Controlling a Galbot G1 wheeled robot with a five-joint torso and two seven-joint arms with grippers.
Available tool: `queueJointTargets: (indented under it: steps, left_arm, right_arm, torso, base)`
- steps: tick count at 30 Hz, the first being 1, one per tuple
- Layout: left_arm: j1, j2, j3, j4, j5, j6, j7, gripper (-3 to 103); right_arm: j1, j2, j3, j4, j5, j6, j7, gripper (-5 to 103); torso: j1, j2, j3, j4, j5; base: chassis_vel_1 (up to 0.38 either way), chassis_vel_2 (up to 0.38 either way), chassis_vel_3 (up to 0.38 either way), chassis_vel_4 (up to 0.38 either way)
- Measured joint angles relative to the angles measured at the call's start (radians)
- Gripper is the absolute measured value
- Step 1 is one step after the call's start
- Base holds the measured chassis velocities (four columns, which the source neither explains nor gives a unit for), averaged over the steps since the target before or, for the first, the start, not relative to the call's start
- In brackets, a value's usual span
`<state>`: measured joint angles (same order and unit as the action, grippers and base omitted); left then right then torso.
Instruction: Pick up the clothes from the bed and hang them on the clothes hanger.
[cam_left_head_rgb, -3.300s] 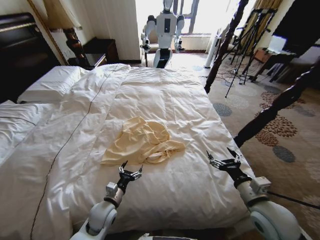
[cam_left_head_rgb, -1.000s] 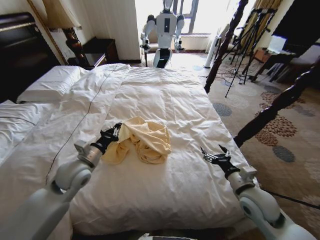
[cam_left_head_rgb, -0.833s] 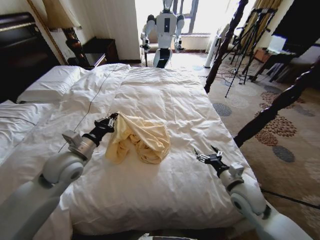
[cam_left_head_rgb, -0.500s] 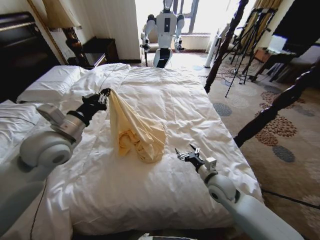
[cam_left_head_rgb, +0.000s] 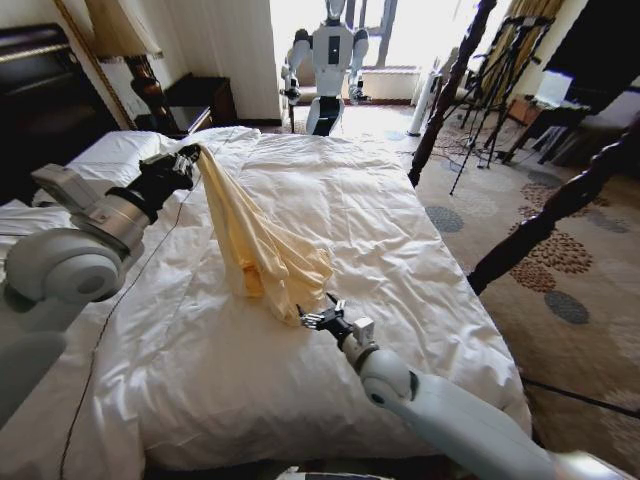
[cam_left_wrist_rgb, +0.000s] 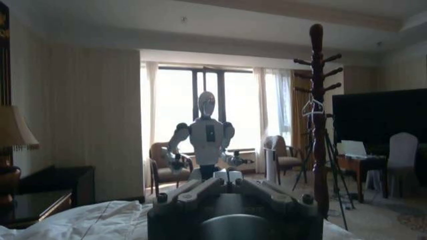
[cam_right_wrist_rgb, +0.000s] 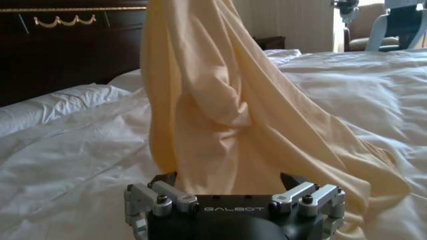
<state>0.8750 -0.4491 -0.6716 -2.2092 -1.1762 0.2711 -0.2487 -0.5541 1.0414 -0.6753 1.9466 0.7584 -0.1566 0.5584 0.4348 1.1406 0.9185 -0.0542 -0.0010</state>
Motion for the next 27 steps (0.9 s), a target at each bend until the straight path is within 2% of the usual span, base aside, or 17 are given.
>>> queueJointTargets:
  steps: [4,7,8,11,14,18,20,22,23,25,26,27]
  left_arm:
    - [0.005,-0.005,0.0,0.001,0.003,-0.001,0.001,0]
    - [0.014,-0.006,-0.008,0.0,0.004,-0.002,0.001,0]
    - [0.014,-0.006,-0.008,0.0,0.004,-0.002,0.001,0]
    - [0.017,-0.008,-0.014,-0.003,0.005,-0.002,0.001,0]
    - [0.017,-0.009,-0.016,-0.003,0.005,-0.002,-0.001,0]
    - [0.02,-0.018,-0.016,-0.003,0.01,-0.003,-0.001,0]
    - [0.023,-0.021,-0.016,-0.003,0.012,-0.003,-0.001,0]
    - [0.031,-0.026,-0.017,-0.002,0.018,-0.003,-0.001,0]
    - [0.031,-0.026,-0.017,-0.002,0.018,-0.003,-0.001,0]
    - [0.042,-0.03,-0.023,0.002,0.029,-0.006,0.0,0]
    - [0.042,-0.03,-0.023,0.002,0.029,-0.006,0.0,0]
    - [0.045,-0.032,-0.025,0.003,0.033,-0.008,0.001,0]
  right_arm:
    - [0.052,0.049,-0.059,-0.042,-0.008,0.006,0.033,100]
    - [0.086,0.115,-0.103,-0.092,-0.022,0.003,0.125,100]
    - [0.086,0.115,-0.103,-0.092,-0.022,0.003,0.125,100]
    - [0.085,0.151,-0.105,-0.121,-0.031,-0.006,0.202,100]
    - [0.086,0.154,-0.102,-0.129,-0.033,-0.014,0.21,103]
    - [0.093,0.147,-0.098,-0.131,-0.032,-0.021,0.21,85]
    - [0.094,0.143,-0.096,-0.129,-0.033,-0.021,0.21,85]
    - [0.1,0.13,-0.087,-0.117,-0.033,-0.023,0.21,74]
    - [0.1,0.13,-0.087,-0.117,-0.033,-0.023,0.21,74]
    - [0.12,0.113,-0.076,-0.11,-0.032,-0.024,0.209,63]
    - [0.12,0.113,-0.076,-0.11,-0.032,-0.024,0.209,63]
    - [0.132,0.109,-0.071,-0.111,-0.032,-0.024,0.207,58]
  torso:
    - [0.0,0.0,0.0,0.0001,-0.0001]
    - [0.0,0.0,0.0,-0.0001,0.0001]
    - [0.0,0.0,0.0,-0.0001,0.0001]
    - [0.0,0.0,0.0,-0.0002,0.0005]
    - [0.0,0.0,0.0,-0.0003,0.0004]
    - [0.0,0.0,0.0,-0.0002,0.0007]
    - [0.0,0.0,0.0,-0.0002,0.0006]
    - [0.0,0.0,0.0,-0.0002,0.0006]
    - [0.0,0.0,0.0,-0.0002,0.0006]
    - [0.0,0.0,0.0,-0.0003,0.0006]
    - [0.0,0.0,0.0,-0.0003,0.0006]
    - [0.0,0.0,0.0,-0.0003,0.0006]
  base:
    - [0.0,0.0,0.0,0.0]
    - [0.0,0.0,0.0,0.0]
    - [0.0,0.0,0.0,0.0]
    - [0.0,0.0,0.0,0.0]
    - [0.0,0.0,0.0,0.0]
    - [0.0,0.0,0.0,0.0]
    - [0.0,0.0,0.0,0.0]
    - [0.0,0.0,0.0,0.0]
    - [0.0,0.0,0.0,0.0]
    - [0.0,0.0,0.0,0.0]
    - [0.0,0.0,0.0,0.0]
    - [0.0,0.0,0.0,0.0]
